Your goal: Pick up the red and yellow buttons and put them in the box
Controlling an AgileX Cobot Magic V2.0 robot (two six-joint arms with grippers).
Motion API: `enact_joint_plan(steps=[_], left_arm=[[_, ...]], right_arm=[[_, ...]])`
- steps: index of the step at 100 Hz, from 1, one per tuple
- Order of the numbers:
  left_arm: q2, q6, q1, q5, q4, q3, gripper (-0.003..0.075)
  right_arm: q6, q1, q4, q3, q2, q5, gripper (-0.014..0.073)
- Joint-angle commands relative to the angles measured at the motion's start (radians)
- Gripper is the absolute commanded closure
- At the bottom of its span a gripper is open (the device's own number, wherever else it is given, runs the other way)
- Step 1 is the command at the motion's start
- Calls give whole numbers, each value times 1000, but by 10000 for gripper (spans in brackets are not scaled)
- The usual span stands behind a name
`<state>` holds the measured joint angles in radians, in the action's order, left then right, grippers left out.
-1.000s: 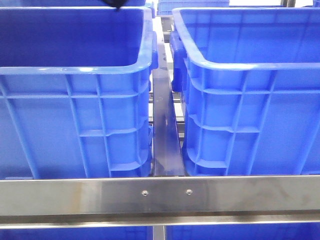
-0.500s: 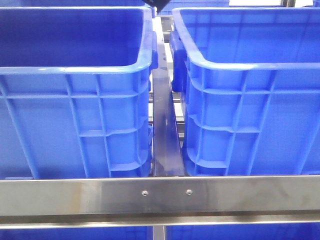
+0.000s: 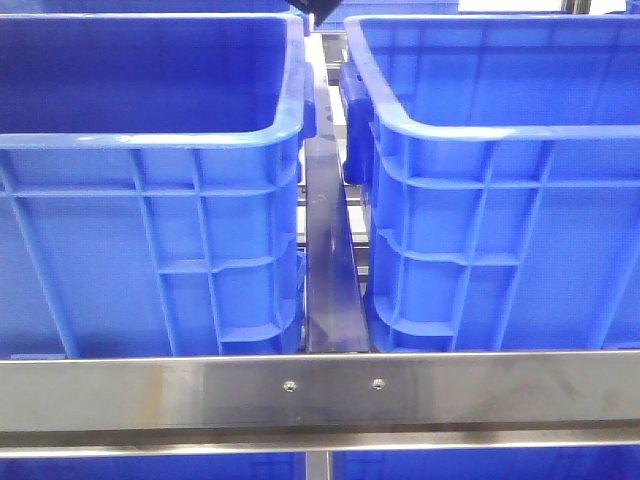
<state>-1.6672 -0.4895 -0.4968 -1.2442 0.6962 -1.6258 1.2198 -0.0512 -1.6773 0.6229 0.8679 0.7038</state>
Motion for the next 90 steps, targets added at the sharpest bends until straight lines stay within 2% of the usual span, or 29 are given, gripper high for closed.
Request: enact_joint_plan(steps=[1,15,34,60,81,90], left_arm=[[50,-2,-7,9,62,-31,723],[50,-2,-7,9,62,-31,723],[50,-2,-7,9,62,-31,723],[50,-2,-7,17,62,-31,723],[50,-2,-7,17,62,-31,723],[50,-2,-7,17,62,-31,723]], right_arm=[[-120,-4,-48,78,54,169,-27],[-209,-4,-50,144,161,296,-27],[-234,38,-60,213,314,340,-27],[-234,176,-79,294,464,327,-27],[-234,247,-83,351,521,311,-27],[-234,249,-85,352,523,299,27]])
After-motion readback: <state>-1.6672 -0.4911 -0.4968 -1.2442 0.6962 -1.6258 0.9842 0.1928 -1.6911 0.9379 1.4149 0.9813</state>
